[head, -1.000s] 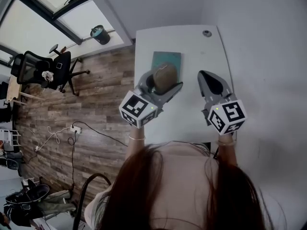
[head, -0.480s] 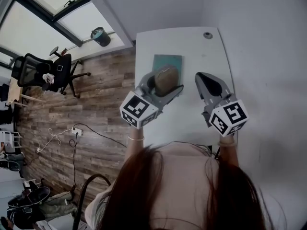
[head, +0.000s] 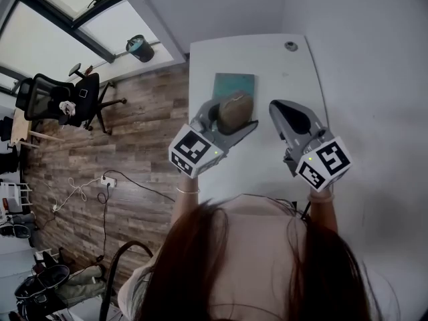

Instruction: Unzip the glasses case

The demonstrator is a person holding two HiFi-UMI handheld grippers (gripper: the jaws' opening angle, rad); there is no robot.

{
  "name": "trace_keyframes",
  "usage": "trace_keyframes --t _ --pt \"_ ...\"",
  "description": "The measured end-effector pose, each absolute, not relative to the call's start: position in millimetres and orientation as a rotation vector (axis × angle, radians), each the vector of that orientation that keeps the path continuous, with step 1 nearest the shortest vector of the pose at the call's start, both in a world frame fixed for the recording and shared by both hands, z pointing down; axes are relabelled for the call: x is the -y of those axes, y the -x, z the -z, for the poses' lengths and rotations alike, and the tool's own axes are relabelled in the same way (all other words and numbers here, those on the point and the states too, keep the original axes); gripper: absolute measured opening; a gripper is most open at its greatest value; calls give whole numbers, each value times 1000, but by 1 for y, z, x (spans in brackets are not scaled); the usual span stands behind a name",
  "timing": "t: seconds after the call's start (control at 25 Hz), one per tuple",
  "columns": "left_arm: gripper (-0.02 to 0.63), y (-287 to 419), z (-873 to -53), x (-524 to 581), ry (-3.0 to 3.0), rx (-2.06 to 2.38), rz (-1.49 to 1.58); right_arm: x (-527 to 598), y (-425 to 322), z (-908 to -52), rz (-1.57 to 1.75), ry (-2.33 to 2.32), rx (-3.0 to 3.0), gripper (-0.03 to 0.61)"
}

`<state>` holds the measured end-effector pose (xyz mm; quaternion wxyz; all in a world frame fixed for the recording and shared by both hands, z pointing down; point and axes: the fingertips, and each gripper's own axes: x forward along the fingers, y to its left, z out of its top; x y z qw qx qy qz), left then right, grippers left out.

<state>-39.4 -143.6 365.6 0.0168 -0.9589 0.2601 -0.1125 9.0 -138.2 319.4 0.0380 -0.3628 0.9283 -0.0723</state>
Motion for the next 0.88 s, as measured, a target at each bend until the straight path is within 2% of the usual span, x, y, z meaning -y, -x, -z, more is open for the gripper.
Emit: trace_keyframes --t 0.88 --pt "298 30 -388 125 2937 -520 681 124 2 -314 326 853 -2935 58"
